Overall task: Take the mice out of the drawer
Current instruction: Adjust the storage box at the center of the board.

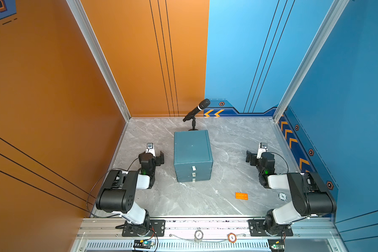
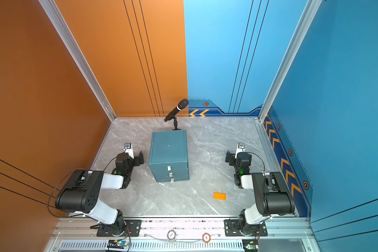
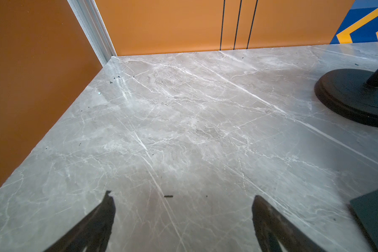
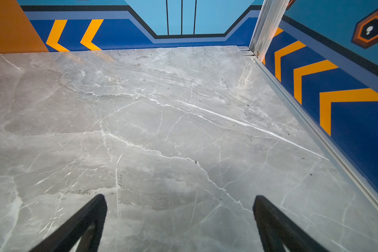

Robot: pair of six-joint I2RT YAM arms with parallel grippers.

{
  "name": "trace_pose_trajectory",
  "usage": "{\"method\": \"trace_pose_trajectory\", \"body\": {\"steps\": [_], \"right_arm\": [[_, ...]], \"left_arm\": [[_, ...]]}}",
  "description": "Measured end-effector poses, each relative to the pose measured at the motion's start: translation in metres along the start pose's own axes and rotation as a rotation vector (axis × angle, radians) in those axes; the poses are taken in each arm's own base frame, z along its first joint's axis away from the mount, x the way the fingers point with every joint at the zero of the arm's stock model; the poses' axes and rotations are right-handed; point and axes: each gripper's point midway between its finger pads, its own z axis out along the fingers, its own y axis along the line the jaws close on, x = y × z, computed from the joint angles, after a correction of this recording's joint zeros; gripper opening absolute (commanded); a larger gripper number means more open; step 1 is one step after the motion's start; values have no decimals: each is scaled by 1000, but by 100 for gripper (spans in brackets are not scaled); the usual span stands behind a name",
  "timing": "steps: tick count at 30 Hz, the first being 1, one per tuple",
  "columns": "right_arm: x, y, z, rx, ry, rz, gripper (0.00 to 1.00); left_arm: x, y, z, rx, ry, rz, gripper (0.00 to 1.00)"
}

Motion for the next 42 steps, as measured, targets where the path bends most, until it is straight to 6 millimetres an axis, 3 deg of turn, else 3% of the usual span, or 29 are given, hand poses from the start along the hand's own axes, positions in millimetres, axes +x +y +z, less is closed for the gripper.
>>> {"method": "trace_pose_trajectory", "body": {"steps": [15,18,20,22,26,29,33,37,42], "right_arm": [[0,0,0,0,0,1,100],[-6,-1,1,8,30,-1,100],[-33,-2,-2,22,24,11,100],[-75,-2,-14,19,-30,47,100],[-154,8,-58,-34,-137,153,100],[-180,30,-95,-141,-142,248,100],[-165,71,-136,-309,-53,361,100],[-118,123,-173,-479,96,454,100],[-57,161,-210,-563,240,552,100]], "left_arm": [[0,0,0,0,1,0,98],[-9,1,-8,-1,-6,-1,98],[-30,1,-21,-4,-47,-4,98],[-57,-2,-38,4,-100,-24,98],[-117,-17,-72,63,-156,-136,98],[-149,-36,-102,142,-146,-239,98],[-158,-65,-145,282,-90,-368,98],[-141,-96,-181,438,17,-475,98],[-121,-140,-219,593,142,-524,98]]}}
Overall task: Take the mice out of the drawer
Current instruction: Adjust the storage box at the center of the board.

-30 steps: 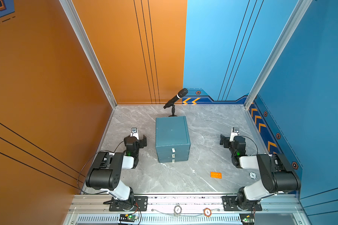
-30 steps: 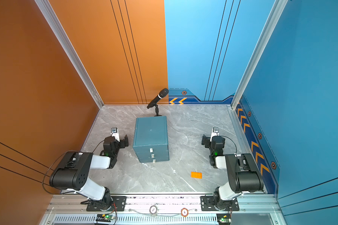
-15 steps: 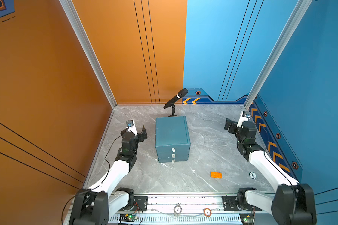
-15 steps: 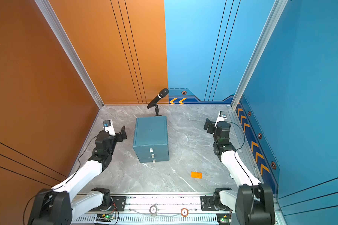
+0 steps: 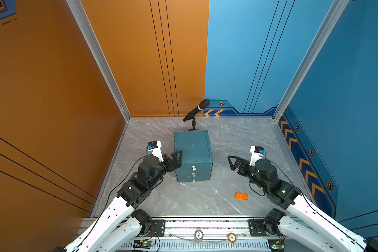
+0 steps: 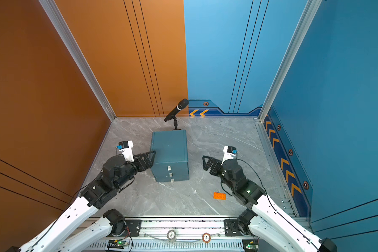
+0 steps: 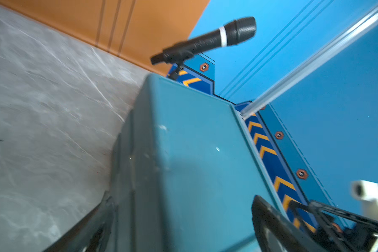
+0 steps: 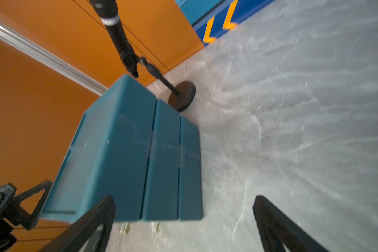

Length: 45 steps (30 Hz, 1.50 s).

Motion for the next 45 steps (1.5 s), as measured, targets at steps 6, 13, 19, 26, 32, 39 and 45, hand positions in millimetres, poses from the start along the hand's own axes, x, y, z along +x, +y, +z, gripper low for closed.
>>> {"method": "trace_pose_trajectory", "body": {"steps": [6,13,19,26,32,39,45], "right_arm": [[20,13,3,-19,-17,56,100],[3,10,13,-1,-86,94,100],[1,4,29,71,-57,85,100],[0,18,30,74,-36,76,100],[-12,27,25,111,-28,143,100],[1,36,27,88,39,165,100],[6,46,28,66,90,182,100]], "left_arm": [[36,-40,-2,32,102,44,98],[39,-67,-2,111,96,49,98],[-11,-48,2,24,40,87,98],[-103,-5,35,-99,16,132,98],[-79,30,98,-67,243,133,97],[-52,20,128,58,396,153,98],[-48,13,127,90,408,178,98]]}}
